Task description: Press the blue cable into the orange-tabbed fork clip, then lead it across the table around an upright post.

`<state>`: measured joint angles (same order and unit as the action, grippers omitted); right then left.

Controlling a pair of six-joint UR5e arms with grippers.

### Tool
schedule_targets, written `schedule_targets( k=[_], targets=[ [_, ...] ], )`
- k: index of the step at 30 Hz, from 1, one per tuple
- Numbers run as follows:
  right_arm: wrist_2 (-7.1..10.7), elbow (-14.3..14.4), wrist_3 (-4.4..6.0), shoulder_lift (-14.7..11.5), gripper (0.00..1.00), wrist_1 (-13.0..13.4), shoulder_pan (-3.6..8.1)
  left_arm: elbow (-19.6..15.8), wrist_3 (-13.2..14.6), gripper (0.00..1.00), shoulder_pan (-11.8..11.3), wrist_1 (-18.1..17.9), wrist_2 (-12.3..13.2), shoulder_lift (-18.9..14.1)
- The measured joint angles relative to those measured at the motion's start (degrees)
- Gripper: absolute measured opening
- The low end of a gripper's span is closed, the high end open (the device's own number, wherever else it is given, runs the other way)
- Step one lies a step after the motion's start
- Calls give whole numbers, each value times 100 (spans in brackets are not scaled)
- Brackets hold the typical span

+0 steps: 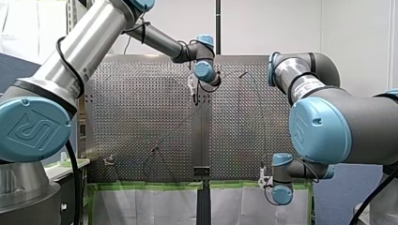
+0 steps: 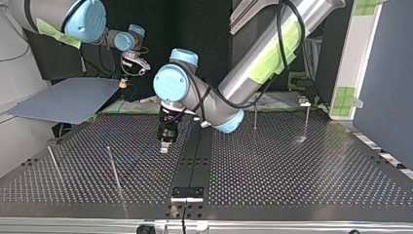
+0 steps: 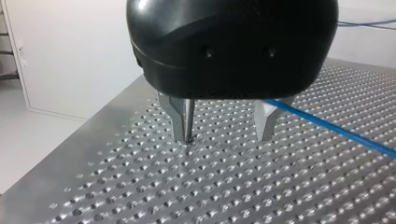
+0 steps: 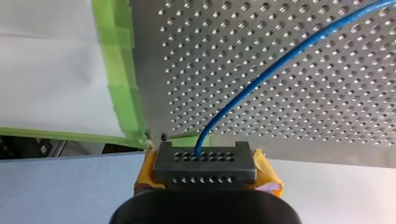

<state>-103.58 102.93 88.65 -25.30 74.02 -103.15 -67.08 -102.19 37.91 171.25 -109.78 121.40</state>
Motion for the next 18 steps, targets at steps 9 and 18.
schedule_targets(
  k=[9,18],
  targets=[
    [-22,-1,-10,2,0,59,-16,-92,151,73,104,34,-135,-36],
    [-23,-3,13,2,0,67,-15,-287,266,70,196,40,-253,-230]
  ],
)
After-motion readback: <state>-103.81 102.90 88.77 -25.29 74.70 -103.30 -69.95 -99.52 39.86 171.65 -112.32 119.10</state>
